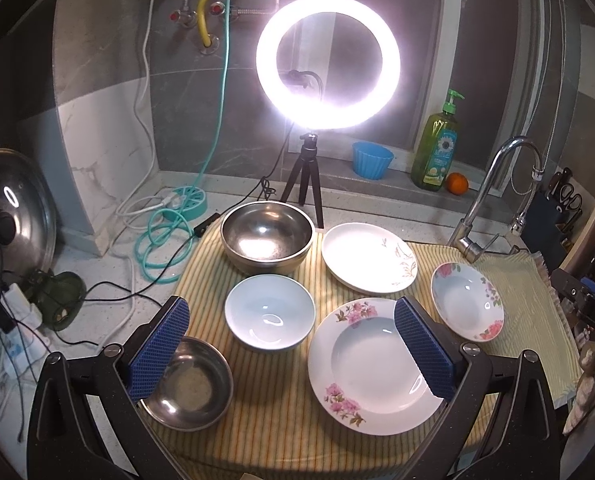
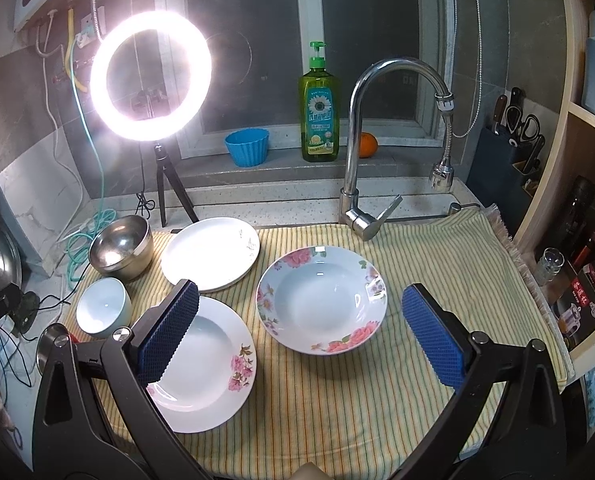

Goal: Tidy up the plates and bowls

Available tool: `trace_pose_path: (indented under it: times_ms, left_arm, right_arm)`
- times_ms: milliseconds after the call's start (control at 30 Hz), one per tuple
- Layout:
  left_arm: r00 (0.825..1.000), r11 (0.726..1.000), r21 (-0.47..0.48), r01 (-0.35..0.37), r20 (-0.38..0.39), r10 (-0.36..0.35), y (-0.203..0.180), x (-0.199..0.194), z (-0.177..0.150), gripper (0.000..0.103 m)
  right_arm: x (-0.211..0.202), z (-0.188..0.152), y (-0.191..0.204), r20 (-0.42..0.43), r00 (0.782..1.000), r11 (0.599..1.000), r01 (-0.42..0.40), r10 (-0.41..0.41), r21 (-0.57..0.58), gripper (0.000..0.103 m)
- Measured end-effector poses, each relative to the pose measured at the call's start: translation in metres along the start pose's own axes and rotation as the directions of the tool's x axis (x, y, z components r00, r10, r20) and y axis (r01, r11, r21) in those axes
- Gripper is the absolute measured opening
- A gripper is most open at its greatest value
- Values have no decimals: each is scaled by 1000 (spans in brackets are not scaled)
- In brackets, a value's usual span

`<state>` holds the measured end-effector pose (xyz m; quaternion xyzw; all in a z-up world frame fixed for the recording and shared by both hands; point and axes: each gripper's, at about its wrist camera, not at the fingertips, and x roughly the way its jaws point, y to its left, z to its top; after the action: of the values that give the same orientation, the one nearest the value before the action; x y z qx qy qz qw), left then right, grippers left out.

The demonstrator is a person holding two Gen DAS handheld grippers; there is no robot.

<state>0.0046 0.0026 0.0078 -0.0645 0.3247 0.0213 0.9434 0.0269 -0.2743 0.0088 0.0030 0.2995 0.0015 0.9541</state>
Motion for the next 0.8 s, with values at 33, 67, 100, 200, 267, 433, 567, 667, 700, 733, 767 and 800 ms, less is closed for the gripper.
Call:
trace_pose_path:
  times_ms: [33,67,100,200,267,433,567,667,700,733,767,800]
  left_arm:
    - [1000,1000,-1,1,0,-1,0,0,0,102]
    - [1000,1000,0,2,1,-2,0,0,0,102]
    - [1000,1000,0,2,2,-2,0,0,1,102]
    - [1000,1000,2,2,6,-2,0,-1,2,102]
    - [1000,1000,1,2,5,-2,0,0,2,102]
    - [1000,1000,2,3,4,-3,0,-1,2,102]
    - [1000,1000,1,3,4,-3,0,-1,2,102]
    - [1000,1000,2,2,4,-2,0,0,2,102]
    - [1000,1000,1,4,4,-4,0,-1,2,102]
    - [1000,1000,2,4,4,-4,0,-1,2,102]
    - [1000,1000,2,3,4,-3,0,0,2,102]
    - [1000,1000,2,4,3,-4,0,0,2,102]
  right_arm:
    - [0,0,-1,-1,1000,1000,0,0,2,103]
    - [0,0,0,-1,1000,1000,-1,1,2,103]
    - [0,0,0,-1,1000,1000,0,0,1,103]
    - [0,0,0,0,1000,1000,-1,1,2,103]
    - [-1,0,0,1,1000,1000,2,-2,3,103]
    - [0,-1,2,-2,1000,1000,-1,1,0,103]
    - [1,1,4,-7,1000,1000,-7,7,-2,103]
    - [2,1,4,-7,1000,1000,-8,8,-3,103]
    - [2,1,5,-7,1000,1000,-9,9,-4,103]
    - [2,1,4,-6,1000,1000,-8,8,-2,103]
    - [3,1,5,-7,1000,1000,-9,9,-3,103]
    - [3,1,5,-7,1000,1000,-9,9,-3,103]
